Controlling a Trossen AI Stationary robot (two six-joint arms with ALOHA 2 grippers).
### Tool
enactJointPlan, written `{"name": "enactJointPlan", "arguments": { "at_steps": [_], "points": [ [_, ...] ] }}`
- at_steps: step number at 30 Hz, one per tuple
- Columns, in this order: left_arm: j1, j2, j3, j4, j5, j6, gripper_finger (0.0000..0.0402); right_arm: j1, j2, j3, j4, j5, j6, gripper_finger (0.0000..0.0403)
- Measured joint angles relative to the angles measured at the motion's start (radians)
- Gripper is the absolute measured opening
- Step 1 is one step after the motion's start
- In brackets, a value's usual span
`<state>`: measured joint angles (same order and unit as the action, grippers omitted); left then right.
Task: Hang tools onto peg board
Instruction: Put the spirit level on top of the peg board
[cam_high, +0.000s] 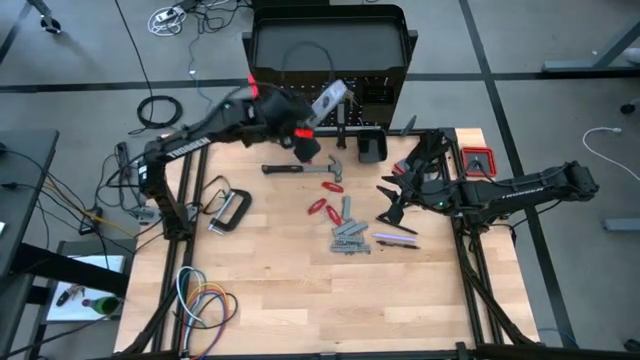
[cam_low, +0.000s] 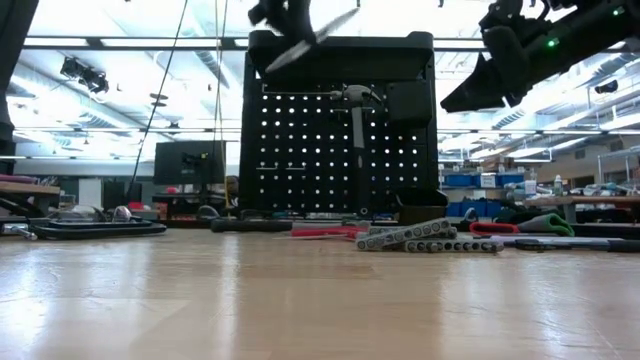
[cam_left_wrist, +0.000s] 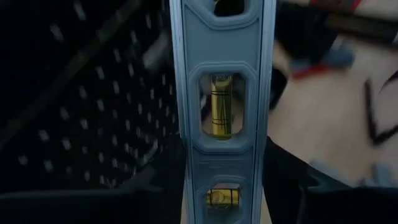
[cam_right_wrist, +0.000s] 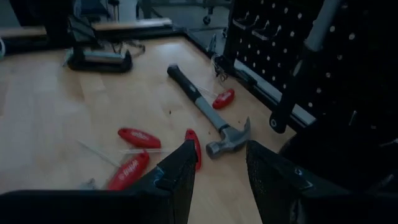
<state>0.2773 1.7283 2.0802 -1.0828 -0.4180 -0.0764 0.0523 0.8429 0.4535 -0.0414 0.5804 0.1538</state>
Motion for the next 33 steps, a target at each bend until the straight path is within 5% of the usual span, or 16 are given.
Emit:
{"name": "enactJointPlan", "arguments": {
  "at_steps": [9,21,33],
  "points": [
    [0.056,0.000,0.152,0.159,-0.043,0.132,0.0153,0.000,0.018,0.000,0.003,0.002,0.011,0.0151],
    [0.216,0.000,0.186,0.442,-0.059,0.149,0.0153,0.000,0.024,0.000,0.007,0.002,0.010,0.0151],
    [0.359,0.006,0.186,0.397,-0.065,0.090,0.0153,0.000,0.024,0.000,0.007,0.002,0.008,0.0151]
  ]
}}
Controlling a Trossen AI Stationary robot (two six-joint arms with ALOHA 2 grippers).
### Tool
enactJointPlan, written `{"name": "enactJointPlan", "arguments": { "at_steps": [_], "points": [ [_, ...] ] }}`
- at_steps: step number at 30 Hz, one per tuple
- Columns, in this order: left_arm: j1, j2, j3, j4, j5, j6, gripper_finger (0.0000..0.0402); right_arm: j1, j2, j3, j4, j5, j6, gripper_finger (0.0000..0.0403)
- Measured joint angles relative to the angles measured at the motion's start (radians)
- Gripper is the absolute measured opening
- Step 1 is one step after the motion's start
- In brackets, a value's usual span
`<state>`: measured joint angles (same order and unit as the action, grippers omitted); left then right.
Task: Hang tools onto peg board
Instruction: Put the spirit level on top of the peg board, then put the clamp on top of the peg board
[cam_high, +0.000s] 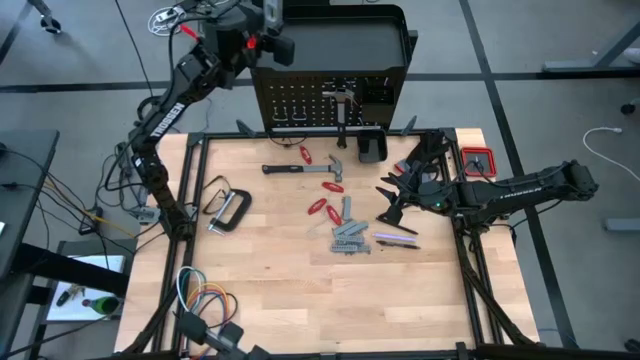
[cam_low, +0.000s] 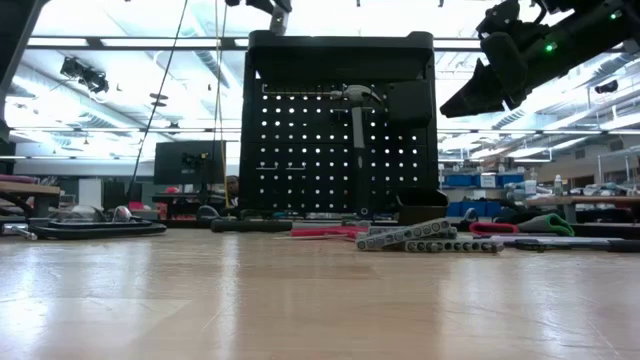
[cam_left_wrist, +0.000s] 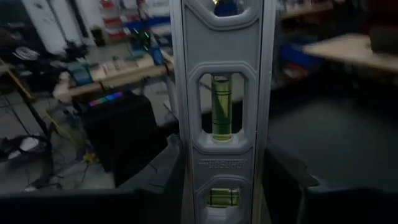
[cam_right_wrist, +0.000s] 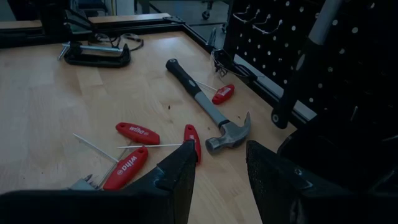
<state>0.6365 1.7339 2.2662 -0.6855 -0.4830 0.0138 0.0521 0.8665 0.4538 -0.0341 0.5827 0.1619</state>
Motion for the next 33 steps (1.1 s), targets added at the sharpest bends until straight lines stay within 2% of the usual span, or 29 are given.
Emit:
{"name": "enactJointPlan", "arguments": {
  "at_steps": [9,14,18,26,33],
  "points": [
    [-0.003,0.002,0.000,-0.073,0.051,-0.020,0.0162,0.000,0.000,0.000,0.002,0.000,0.000,0.0151],
    [-0.005,0.002,0.000,-0.085,0.052,-0.017,0.0262,0.000,0.000,0.000,0.003,0.000,0.000,0.0151],
    [-0.004,0.002,0.000,-0.104,0.050,-0.016,0.0302,0.000,0.000,0.000,0.003,0.000,0.000,0.0151],
    [-0.026,-0.001,0.004,-0.100,0.049,0.089,0.0300,0.000,0.000,0.000,-0.002,0.000,0.000,0.0151],
    [-0.194,-0.005,0.037,-0.187,0.048,0.395,0.0276,-0.001,0.000,0.000,-0.012,0.004,0.000,0.0151]
  ]
}}
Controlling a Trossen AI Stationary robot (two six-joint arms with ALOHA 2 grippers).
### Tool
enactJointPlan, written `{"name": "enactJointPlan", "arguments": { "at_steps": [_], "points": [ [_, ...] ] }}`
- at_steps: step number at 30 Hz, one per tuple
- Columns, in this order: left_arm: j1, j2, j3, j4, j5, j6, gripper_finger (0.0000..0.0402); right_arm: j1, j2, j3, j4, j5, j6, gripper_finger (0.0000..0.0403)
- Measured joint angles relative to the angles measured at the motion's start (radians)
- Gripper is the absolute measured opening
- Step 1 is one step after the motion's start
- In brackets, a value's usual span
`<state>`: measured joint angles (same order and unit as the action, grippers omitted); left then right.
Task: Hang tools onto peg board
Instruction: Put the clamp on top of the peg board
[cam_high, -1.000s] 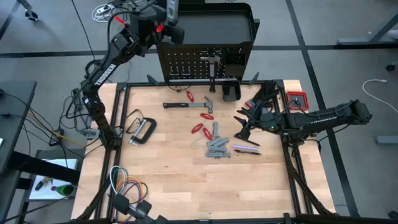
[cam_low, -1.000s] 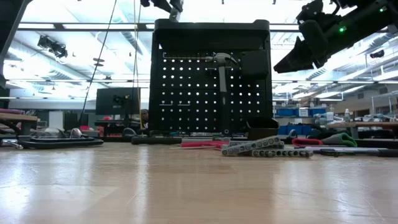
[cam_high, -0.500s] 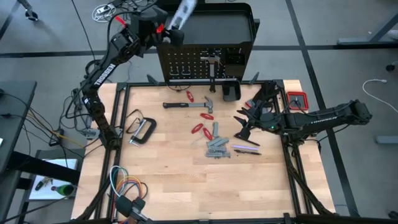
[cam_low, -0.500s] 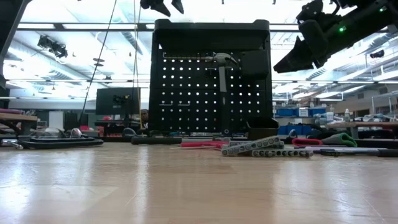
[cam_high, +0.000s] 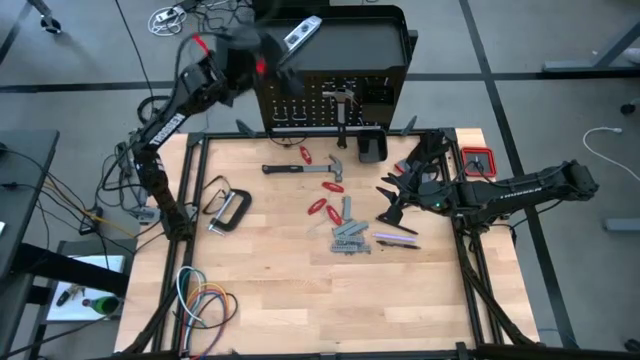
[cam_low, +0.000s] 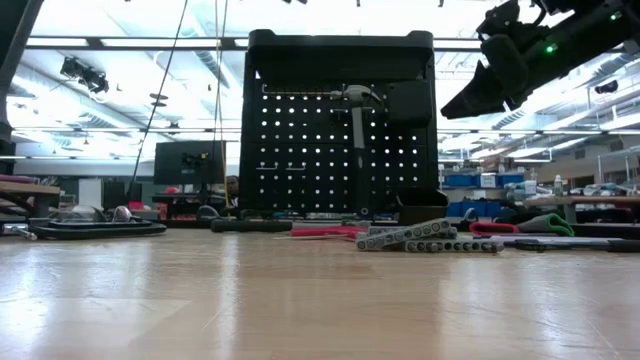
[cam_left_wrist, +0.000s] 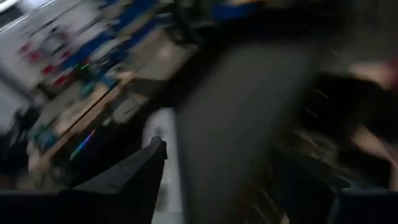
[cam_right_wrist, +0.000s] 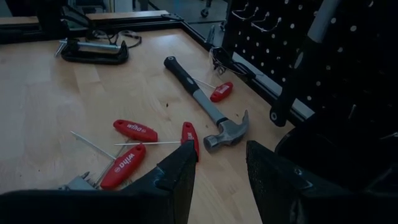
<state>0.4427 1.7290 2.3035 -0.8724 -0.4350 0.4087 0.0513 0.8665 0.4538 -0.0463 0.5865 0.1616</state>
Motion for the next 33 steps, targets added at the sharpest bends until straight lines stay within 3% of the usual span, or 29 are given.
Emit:
{"name": "enactJointPlan", "arguments": {
  "at_steps": [4,8,12,17,23,29,33],
  "points": [
    [-0.128,0.002,0.000,-0.195,-0.017,-0.005,0.0255,0.000,0.000,0.000,-0.012,0.000,0.000,0.0151],
    [-0.241,0.005,-0.003,-0.491,-0.019,-0.257,0.0234,0.000,0.000,0.000,-0.025,0.000,0.002,0.0151],
    [-0.355,-0.004,-0.113,-0.707,-0.043,-0.521,0.0220,0.001,0.000,0.000,-0.024,-0.005,0.003,0.0151],
    [-0.480,-0.112,-0.417,-0.622,-0.067,-0.692,0.0212,0.007,0.000,0.000,-0.022,-0.015,0.018,0.0151],
    [-0.502,-0.234,-0.804,-0.544,-0.052,-0.944,0.0211,0.019,0.000,0.000,0.005,-0.015,0.004,0.0151],
    [-0.434,-0.339,-1.112,-0.316,0.161,-1.086,0.0211,0.018,0.000,0.001,0.068,-0.012,-0.041,0.0151],
    [-0.388,-0.351,-1.267,-0.278,0.257,-1.171,0.0211,0.018,0.000,0.001,0.075,-0.012,-0.058,0.0151]
  ]
}}
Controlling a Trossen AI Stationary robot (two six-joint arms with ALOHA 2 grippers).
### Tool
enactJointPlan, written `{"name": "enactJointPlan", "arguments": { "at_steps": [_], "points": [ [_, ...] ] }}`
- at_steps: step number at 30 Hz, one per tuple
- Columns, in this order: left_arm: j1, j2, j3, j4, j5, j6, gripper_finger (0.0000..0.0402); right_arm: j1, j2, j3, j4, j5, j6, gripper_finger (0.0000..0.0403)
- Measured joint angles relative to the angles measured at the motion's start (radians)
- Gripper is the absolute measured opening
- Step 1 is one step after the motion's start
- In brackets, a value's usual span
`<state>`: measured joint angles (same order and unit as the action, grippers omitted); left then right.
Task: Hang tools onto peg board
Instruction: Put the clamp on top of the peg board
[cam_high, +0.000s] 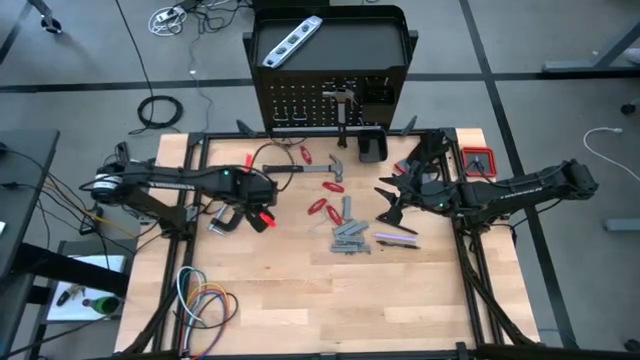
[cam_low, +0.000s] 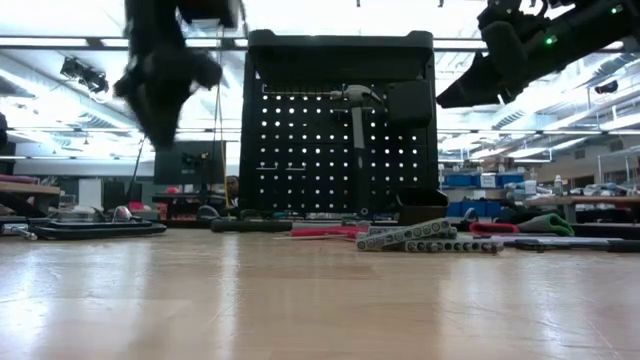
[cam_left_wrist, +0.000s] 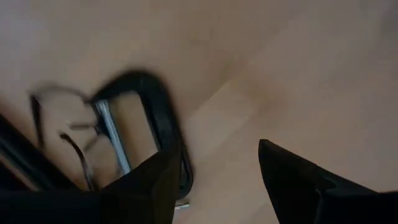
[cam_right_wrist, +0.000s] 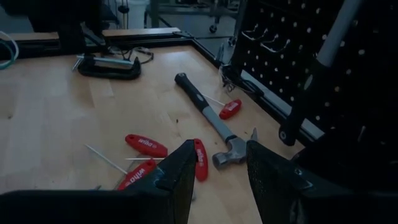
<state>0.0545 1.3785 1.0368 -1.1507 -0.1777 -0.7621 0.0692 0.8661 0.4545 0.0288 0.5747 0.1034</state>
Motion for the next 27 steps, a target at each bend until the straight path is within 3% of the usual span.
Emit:
{"name": "enactJointPlan", "arguments": {
  "at_steps": [6,22,27],
  "points": [
    [0.043,0.003,-0.171,0.143,0.045,-0.054,0.0211,-0.001,0.000,0.000,0.030,0.000,-0.040,0.0151],
    [0.203,0.003,-0.314,0.236,0.005,0.024,0.0244,-0.001,0.009,0.000,0.064,0.000,-0.071,0.0151],
    [0.273,0.003,-0.408,0.394,0.119,0.068,0.0247,-0.001,0.014,0.000,0.063,0.000,-0.071,0.0151]
  ]
}}
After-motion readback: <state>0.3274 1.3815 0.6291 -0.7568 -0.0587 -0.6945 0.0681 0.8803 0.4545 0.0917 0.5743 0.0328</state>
